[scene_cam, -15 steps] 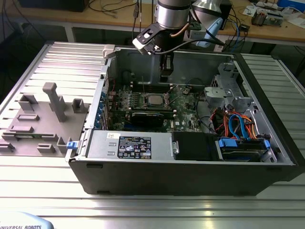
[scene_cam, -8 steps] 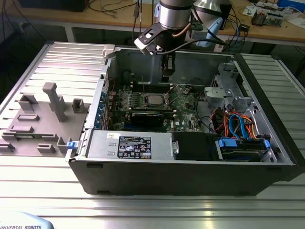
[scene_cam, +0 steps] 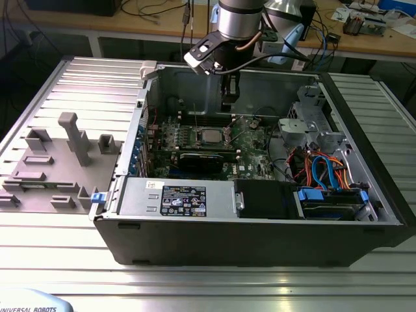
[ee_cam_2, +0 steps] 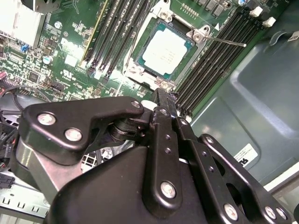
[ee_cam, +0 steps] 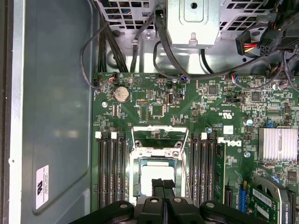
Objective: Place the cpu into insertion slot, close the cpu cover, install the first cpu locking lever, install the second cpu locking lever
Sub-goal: 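Close the cpu cover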
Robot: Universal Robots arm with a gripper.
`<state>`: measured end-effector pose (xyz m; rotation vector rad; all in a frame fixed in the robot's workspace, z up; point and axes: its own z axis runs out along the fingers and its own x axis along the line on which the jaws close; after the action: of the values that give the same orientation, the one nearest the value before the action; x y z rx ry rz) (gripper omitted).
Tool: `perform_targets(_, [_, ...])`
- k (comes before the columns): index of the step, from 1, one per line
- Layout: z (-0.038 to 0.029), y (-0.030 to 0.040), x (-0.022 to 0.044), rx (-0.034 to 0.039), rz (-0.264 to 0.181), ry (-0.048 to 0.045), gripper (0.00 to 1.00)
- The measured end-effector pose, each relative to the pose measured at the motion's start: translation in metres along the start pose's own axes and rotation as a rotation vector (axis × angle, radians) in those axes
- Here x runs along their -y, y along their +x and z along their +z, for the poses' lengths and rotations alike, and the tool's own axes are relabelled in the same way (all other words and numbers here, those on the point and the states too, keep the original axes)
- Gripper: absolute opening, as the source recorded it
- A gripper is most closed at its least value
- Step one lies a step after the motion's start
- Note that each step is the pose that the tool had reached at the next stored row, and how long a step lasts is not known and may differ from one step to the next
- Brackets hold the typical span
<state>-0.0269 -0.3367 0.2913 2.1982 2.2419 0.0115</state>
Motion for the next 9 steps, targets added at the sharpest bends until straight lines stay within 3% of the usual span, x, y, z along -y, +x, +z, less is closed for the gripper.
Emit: perform_targets(9, [0.0000, 0.0000, -0.0024, 0.0000, 0.000, 0.0000, 0.11])
